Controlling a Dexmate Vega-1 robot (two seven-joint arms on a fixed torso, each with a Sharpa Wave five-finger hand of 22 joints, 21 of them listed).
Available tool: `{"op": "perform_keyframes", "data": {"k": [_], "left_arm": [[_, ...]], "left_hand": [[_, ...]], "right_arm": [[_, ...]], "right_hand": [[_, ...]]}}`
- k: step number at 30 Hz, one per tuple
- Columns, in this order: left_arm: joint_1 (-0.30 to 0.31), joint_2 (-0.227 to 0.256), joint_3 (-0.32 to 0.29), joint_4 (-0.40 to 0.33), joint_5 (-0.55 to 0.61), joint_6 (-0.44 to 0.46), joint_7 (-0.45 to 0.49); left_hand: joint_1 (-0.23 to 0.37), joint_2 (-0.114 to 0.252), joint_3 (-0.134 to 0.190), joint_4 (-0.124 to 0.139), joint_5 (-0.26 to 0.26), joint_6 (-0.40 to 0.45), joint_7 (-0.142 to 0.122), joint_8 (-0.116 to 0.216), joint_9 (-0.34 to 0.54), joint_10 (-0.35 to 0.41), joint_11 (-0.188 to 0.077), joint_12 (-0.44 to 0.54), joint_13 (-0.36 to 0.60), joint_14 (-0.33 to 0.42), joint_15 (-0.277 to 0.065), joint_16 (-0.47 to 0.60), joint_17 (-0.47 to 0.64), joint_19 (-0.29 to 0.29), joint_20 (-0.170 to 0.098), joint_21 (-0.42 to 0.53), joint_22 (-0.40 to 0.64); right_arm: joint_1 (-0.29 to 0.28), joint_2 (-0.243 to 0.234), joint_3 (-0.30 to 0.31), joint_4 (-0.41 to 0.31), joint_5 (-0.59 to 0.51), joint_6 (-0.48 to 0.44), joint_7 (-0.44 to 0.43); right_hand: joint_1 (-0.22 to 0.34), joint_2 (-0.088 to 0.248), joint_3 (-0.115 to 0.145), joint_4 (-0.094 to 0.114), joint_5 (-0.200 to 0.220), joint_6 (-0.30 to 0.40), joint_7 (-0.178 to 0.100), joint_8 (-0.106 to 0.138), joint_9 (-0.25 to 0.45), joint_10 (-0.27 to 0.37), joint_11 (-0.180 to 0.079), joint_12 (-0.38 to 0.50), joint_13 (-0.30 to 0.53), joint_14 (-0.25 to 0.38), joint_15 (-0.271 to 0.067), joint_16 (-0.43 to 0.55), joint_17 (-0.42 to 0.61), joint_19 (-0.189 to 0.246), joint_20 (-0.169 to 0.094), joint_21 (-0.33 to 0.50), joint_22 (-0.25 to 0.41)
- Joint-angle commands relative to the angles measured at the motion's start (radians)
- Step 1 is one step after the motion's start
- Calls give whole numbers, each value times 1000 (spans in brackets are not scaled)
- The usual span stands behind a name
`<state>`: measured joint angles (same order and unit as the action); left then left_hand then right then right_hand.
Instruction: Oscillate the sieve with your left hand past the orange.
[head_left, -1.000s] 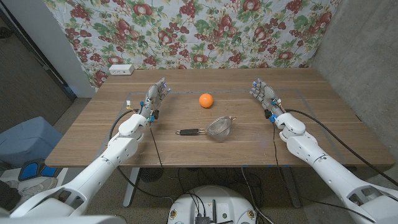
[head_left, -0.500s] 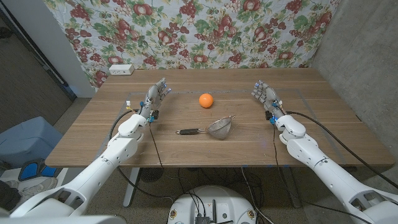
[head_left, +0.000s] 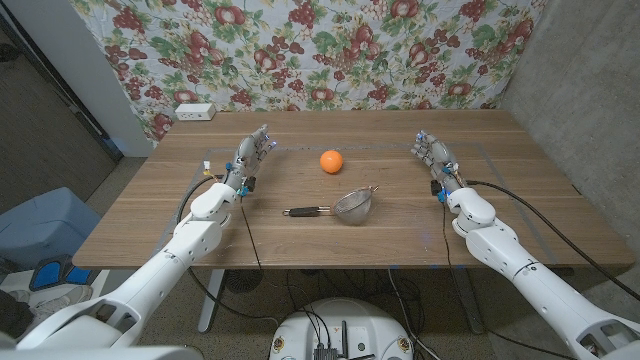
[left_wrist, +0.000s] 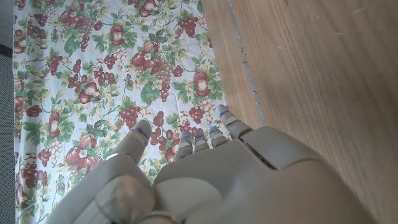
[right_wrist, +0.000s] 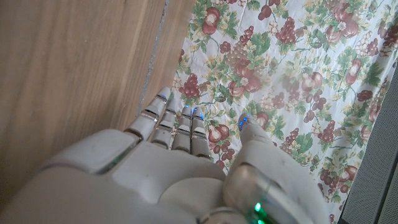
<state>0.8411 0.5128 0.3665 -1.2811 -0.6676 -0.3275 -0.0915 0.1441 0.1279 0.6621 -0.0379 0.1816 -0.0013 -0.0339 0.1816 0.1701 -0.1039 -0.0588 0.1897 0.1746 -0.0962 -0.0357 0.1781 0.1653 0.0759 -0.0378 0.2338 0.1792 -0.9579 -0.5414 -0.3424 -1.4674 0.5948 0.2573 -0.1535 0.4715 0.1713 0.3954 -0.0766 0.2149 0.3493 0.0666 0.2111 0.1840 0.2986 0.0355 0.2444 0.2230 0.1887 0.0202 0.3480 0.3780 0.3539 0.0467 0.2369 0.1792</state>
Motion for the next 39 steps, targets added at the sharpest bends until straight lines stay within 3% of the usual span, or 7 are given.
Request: {"op": "perform_keyframes", "data": {"k": [1,18,39], "left_arm": [[-17,-3,1,24,6,-9,-9],[-42,-17,2,64,-1,-20,-31],[-51,-20,2,80,-4,-14,-36]], "left_hand": [[13,31,2,-8,0,13,5,7,3,9,-2,9,5,7,-17,4,3,13,-1,5,3],[16,30,-2,-20,-1,35,9,10,3,21,6,11,5,19,-14,5,2,27,7,6,3],[20,31,-4,-32,-2,43,14,8,4,25,10,10,5,24,-11,4,2,33,14,4,4]], "right_arm": [[-38,-26,10,-79,-62,-36,-102],[-63,-64,5,-184,-138,-144,-194],[-80,-100,-5,-270,-196,-260,-247]], "right_hand": [[6,0,4,-9,8,17,-3,6,5,12,2,6,0,12,2,6,2,5,11,4,5],[6,3,9,-15,13,36,-4,9,6,27,1,9,2,30,-1,14,6,5,20,3,7],[5,4,14,-21,19,48,-3,8,8,36,4,8,4,37,-4,18,12,8,25,3,8]]}}
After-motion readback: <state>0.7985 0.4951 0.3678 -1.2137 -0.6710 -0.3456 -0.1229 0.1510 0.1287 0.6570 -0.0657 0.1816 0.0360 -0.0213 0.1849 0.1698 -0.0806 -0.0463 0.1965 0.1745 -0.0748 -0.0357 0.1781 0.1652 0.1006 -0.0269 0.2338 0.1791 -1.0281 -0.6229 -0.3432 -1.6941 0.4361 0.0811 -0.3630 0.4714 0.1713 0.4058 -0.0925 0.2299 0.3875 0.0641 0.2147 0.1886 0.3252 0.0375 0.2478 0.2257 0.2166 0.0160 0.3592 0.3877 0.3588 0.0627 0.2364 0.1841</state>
